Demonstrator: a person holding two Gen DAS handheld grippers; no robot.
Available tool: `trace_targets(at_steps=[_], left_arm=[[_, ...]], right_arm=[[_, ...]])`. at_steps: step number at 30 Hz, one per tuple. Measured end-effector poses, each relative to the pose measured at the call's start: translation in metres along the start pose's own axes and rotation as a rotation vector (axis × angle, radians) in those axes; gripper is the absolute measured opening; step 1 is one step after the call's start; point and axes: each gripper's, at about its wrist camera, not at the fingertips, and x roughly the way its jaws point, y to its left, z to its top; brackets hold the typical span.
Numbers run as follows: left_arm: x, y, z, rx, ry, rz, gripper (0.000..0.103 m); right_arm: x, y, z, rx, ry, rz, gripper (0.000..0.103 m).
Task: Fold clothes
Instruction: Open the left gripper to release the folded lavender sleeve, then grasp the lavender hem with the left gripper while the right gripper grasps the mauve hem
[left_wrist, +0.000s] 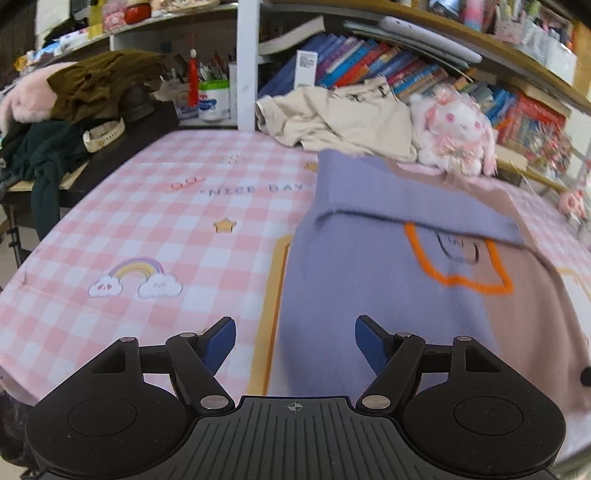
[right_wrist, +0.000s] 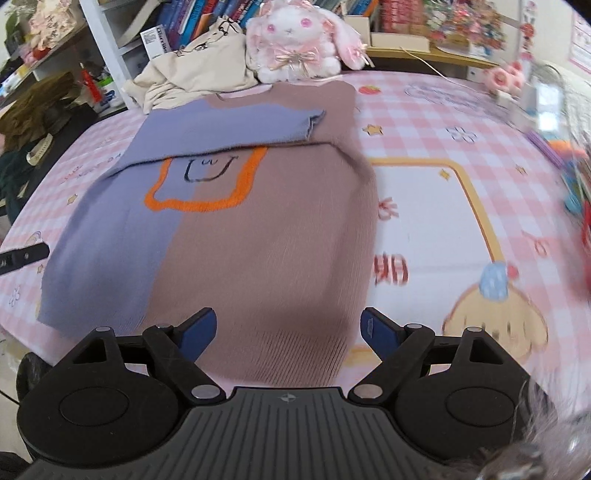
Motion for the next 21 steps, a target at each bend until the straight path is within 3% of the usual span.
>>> trace_targets(at_steps=[5,7,9,12,19,21], left_arm=[[-0.004,0.014,-0.013,0.002,0.048,-0.067,0.07],[-0.005,0.017,-0.017,-0.004,0.065,-0.1,0.06],[-0.002,0.021,-0.019,-0.014,0.108,-0.153,0.049],[0.005,0.028,-0.02,-0.041,0.124,-0.152,0.043],[0.019,0.036,-0.011,-0.081,0.142,-0.156,0.026],[0.022,0.037,-0.008,-0.102,0.152,-0.177,0.02]], right_arm=[[-0.013,0.011,-0.023,0.067,-0.016,-0.042,0.085],[-0.017,0.01,-0.031,0.112,-0.028,-0.058,0.081],[-0.018,0.005,-0.035,0.164,-0.033,-0.074,0.073],[-0.014,-0.005,-0.036,0.248,-0.035,-0.103,0.05],[-0.004,-0.021,-0.032,0.351,-0.049,-0.117,0.029],[0.0,-0.02,-0.029,0.345,-0.046,-0.11,0.019]])
